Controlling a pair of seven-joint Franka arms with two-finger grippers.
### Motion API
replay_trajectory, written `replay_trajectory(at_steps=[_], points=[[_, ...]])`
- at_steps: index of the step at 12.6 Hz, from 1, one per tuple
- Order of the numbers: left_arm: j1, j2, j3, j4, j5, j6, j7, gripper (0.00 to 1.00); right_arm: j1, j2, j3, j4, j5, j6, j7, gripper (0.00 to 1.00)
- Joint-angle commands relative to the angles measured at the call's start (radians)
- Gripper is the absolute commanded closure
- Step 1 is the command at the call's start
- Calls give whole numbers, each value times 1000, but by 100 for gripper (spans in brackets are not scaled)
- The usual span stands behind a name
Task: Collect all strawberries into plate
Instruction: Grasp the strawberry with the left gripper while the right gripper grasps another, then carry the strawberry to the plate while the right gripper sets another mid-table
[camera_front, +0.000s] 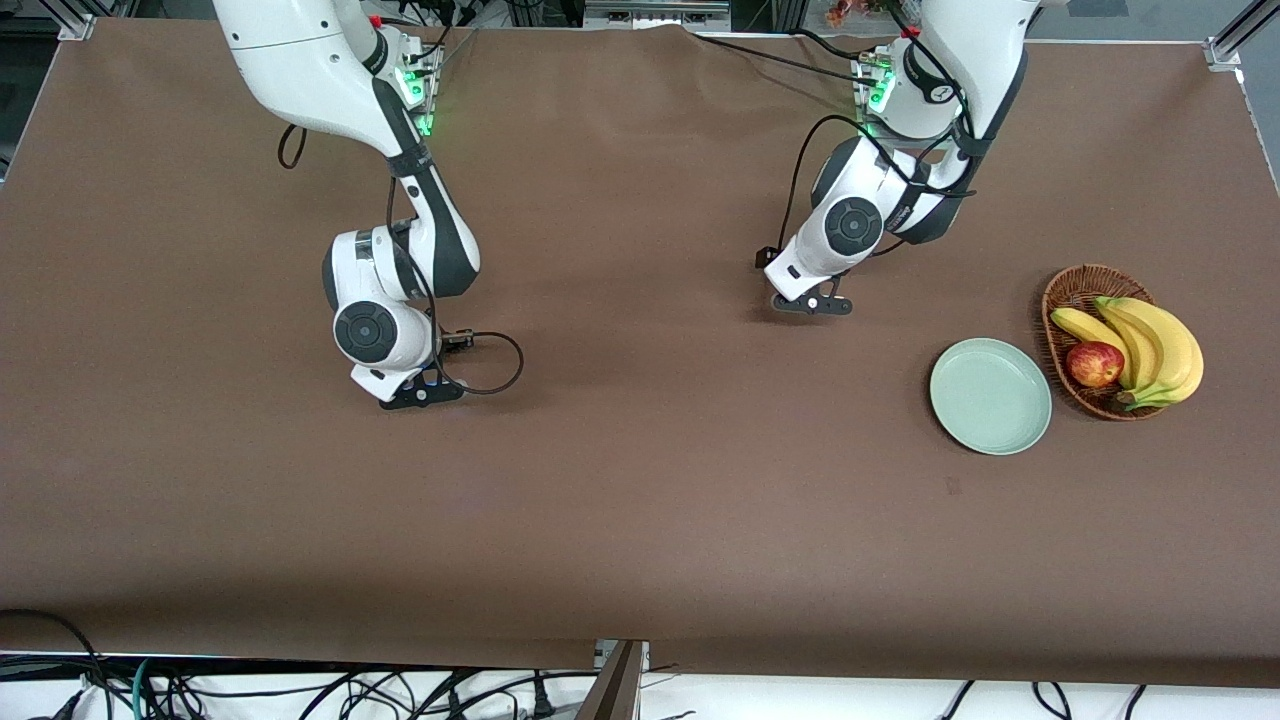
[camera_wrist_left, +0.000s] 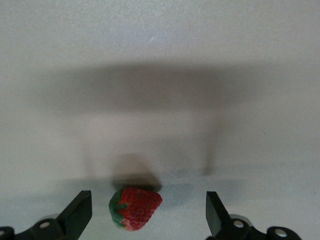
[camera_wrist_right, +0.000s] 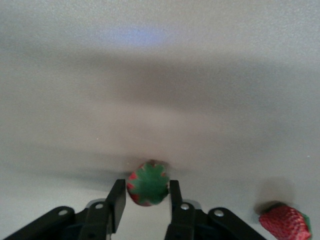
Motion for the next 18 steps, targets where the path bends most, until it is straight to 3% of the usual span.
replay_trajectory(at_steps=[1, 3, 5, 7, 10, 14, 18], points=[[-5, -37, -1, -72, 27, 82, -7, 14, -4, -35, 7, -33, 34, 21, -19, 68], [-5, -37, -1, -72, 30, 82, -4, 37, -4, -35, 9, -17, 59, 19, -18, 73], [-5, -37, -7, -72, 30, 82, -2, 50, 0, -33, 13, 10, 80, 10, -12, 73], [-5, -36, -7, -72, 30, 82, 12, 51, 4, -33, 18, 38, 94, 5, -3, 73], [-3, -36, -7, -70, 33, 82, 12, 60, 6, -12, 53, 110, 206, -10, 11, 72], [42, -37, -7, -60, 32, 82, 105, 75, 7, 36, 137, 231, 226, -29, 238, 72], [150, -37, 13, 17, 30, 73, 321, 74, 7, 117, 256, 373, 226, -15, 532, 71]])
